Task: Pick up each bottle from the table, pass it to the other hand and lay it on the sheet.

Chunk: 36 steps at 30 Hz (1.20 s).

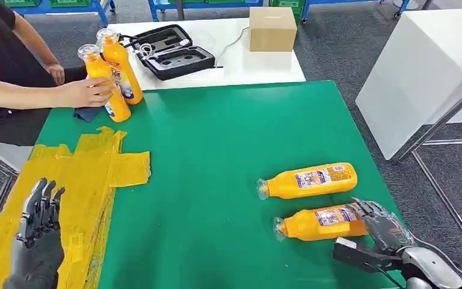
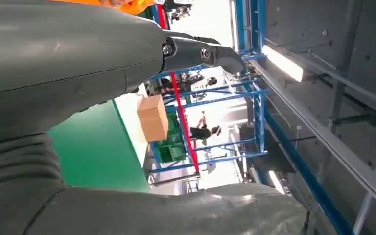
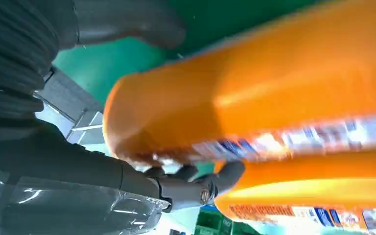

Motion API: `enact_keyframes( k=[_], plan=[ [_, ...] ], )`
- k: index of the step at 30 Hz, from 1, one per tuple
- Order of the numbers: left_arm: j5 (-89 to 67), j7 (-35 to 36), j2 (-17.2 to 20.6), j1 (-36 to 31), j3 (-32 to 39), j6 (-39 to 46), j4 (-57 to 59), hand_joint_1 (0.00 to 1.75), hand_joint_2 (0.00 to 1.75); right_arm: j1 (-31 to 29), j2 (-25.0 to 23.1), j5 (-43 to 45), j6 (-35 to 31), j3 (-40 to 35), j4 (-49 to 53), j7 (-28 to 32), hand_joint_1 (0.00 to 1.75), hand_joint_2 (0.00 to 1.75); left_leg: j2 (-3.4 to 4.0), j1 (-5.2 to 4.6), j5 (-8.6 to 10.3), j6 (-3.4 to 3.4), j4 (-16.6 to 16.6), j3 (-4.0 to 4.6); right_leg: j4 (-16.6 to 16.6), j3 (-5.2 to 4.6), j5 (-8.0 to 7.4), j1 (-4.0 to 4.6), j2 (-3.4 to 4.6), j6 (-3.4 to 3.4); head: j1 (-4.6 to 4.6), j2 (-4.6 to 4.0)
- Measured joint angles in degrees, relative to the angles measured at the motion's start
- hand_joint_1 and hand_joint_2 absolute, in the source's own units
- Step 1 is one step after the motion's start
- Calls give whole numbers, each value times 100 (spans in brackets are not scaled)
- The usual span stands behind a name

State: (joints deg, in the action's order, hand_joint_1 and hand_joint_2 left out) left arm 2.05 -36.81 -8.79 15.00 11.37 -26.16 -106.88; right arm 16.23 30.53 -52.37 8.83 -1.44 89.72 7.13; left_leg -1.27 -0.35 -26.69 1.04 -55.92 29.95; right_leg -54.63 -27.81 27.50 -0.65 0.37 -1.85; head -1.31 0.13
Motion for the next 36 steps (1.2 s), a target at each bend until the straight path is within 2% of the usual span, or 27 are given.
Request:
enact_keyframes(
  k=[3, 4, 5, 6, 15, 16, 17, 18, 19, 21, 22, 23, 29, 36],
  plan=[
    [20, 2, 24, -24, -35, 0, 37, 0, 0, 3, 184, 136, 2, -103, 0, -90, 173, 175, -1, 1, -1, 2, 0, -7, 6, 13, 0, 1, 0, 0, 0, 0],
    [35, 2, 31, -29, -44, 0, 48, 0, 0, 5, 228, 169, 2, -136, 0, -118, 166, 175, 0, 1, -1, 2, 0, -10, 7, 15, 0, 1, 0, 0, 0, 0],
    [50, 0, 35, -37, -52, 0, 66, 0, 0, 6, 276, 205, 2, -162, 2, -148, 150, 175, 0, 1, -2, 3, 0, -13, 10, 20, 0, 1, 0, 0, -2, 0],
    [59, 0, 37, -40, -55, 0, 72, 0, 0, 7, 313, 234, 2, -188, 2, -171, 148, 175, 1, 1, -4, 5, 0, -17, 13, 24, 0, 1, 1, 0, 0, 0],
    [94, 0, 46, -47, -61, -24, 77, 0, 0, -78, 453, 245, -7, -437, -74, -357, 150, 175, 8, 10, -17, 22, 1, -62, 41, 81, 0, 11, 2, -2, 0, 0],
    [94, 0, 46, -48, -63, -24, 77, 0, 0, -91, 453, 243, -9, -448, -92, -361, 159, 175, 10, 10, -18, 22, 1, -66, 44, 85, 0, 12, 2, -2, 0, 0],
    [94, 0, 48, -49, -63, -24, 77, 0, 0, -99, 453, 241, -11, -459, -105, -365, 155, 175, 10, 10, -19, 22, 1, -68, 45, 87, 0, 12, 2, -2, 2, 0],
    [94, 0, 48, -49, -65, -24, 77, 0, 0, -105, 455, 239, -15, -464, -116, -367, 169, 175, 10, 10, -19, 22, 1, -69, 47, 89, 0, 12, 2, -2, 0, 0],
    [94, 0, 48, -49, -66, -24, 77, 0, 0, -110, 455, 239, -15, -466, -122, -370, 175, 175, 10, 10, -19, 22, 1, -71, 47, 91, 0, 12, 2, -3, 2, 0],
    [105, 0, 48, -49, -68, -28, 77, 0, 0, -136, 457, 239, -15, -490, -157, -370, 175, 175, 11, 10, -19, 22, 1, -75, 48, 95, -1, 12, 2, -4, 0, 0],
    [112, 2, 48, -52, -72, -33, 79, 0, 0, -153, 466, 239, -15, -516, -177, -378, 148, 175, 13, 10, -20, 23, 1, -79, 50, 97, -2, 12, 4, -5, 0, 0],
    [112, 0, 50, -58, -79, -33, 79, 0, 0, -170, 475, 239, -15, -549, -199, -396, 0, 175, 16, 10, -23, 26, 1, -83, 50, 100, -2, 12, 6, -5, 0, 0],
    [131, 11, 66, -129, -120, -35, 112, 0, 0, -257, 442, 64, -137, -905, -629, -614, 0, 175, 30, 27, -45, 27, 1, -113, 68, 146, 3, 29, 21, -9, 6, 0],
    [190, 50, 76, -144, -192, -96, 110, 0, 0, -639, 342, -54, -275, -1220, -1090, -676, 2, 175, 114, 106, -108, -7, 5, -214, 145, 252, 1, 101, 123, 6, 4, 0]
  ],
)
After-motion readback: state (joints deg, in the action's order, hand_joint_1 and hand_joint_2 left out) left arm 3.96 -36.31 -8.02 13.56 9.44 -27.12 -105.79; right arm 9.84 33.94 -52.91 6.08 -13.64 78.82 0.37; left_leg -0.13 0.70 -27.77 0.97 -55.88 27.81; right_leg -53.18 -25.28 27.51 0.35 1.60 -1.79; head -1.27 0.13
